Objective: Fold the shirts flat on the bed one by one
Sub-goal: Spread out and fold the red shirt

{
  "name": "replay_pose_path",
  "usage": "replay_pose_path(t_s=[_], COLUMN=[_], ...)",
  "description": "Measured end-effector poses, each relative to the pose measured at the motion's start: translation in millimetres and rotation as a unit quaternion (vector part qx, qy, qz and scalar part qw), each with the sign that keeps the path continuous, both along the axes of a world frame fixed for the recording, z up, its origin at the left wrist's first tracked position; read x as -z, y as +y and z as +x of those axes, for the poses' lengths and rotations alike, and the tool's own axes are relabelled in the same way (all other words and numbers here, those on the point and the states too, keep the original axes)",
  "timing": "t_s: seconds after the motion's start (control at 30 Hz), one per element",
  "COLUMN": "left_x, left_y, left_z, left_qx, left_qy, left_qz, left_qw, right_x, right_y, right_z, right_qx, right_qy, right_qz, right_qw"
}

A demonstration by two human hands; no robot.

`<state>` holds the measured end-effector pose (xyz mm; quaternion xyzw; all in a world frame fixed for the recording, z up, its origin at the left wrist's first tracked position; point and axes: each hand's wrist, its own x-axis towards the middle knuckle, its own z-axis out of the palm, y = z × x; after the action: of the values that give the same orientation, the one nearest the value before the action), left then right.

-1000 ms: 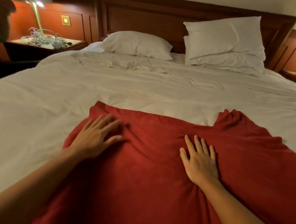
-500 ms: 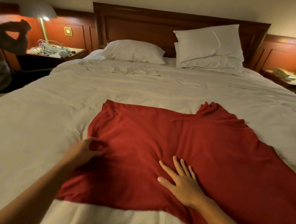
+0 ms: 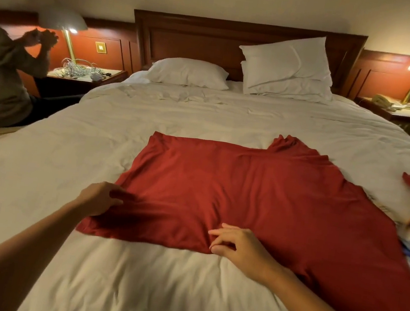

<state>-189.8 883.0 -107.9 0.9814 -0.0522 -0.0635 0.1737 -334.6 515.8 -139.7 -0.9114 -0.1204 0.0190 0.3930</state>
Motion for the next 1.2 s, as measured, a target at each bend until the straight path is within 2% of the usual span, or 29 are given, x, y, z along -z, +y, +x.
replay_pose_path(t_s=[0.07,0.13,0.23,0.3,0.33,0.4,0.47,0.53,0.63,0.8,1.0,1.13,1.2], left_x=[-1.4,-9.7,-24.2,-27.9,-28.0,-22.9,-8.2,12.5,46.1,74.6,90.2,95.6,100.5], left_y=[4.0,6.1,-1.4,-12.2,-21.2,-47.4,-80.8,-120.8,-173.7,-216.1,-255.0,-285.4,-298.2], left_z=[-4.4,-6.5,-10.4,-12.4,-13.8,-15.6,-10.4,-6.2,2.0,45.5,139.4,215.3,245.9], left_qx=[0.034,0.081,0.096,0.068,0.049,0.01,0.023,0.068,0.093,0.082,0.076,0.067,0.063], left_qy=[-0.034,0.005,0.148,0.181,0.167,0.095,0.041,0.051,0.043,-0.036,-0.097,-0.125,-0.135], left_qz=[0.04,0.139,0.343,0.417,0.424,0.387,0.249,0.115,0.063,0.063,0.05,0.053,0.051], left_qw=[0.998,0.987,0.923,0.888,0.889,0.917,0.967,0.99,0.993,0.994,0.991,0.988,0.988], right_x=[-9.6,-21.6,-37.4,-38.6,-34.7,-19.4,2.0,23.5,39.3,47.2,50.8,49.0,47.3], right_y=[4.6,0.9,-15.2,-32.4,-43.9,-73.3,-107.5,-138.4,-165.1,-189.0,-229.5,-272.3,-293.9], right_z=[3.4,8.4,18.0,28.3,35.2,45.7,46.8,45.5,51.5,96.7,187.8,252.2,280.7], right_qx=[-0.004,-0.021,-0.055,-0.007,0.03,0.101,0.151,0.185,0.222,0.246,0.299,0.288,0.295], right_qy=[0.022,0.042,0.086,0.056,0.028,0.033,0.102,0.116,0.082,0.022,0.015,0.031,0.008], right_qz=[0.024,0.016,0.0,0.008,-0.014,-0.15,-0.288,-0.333,-0.341,-0.357,-0.327,-0.32,-0.305], right_qw=[0.999,0.999,0.995,0.998,0.999,0.983,0.94,0.917,0.91,0.901,0.896,0.902,0.906])
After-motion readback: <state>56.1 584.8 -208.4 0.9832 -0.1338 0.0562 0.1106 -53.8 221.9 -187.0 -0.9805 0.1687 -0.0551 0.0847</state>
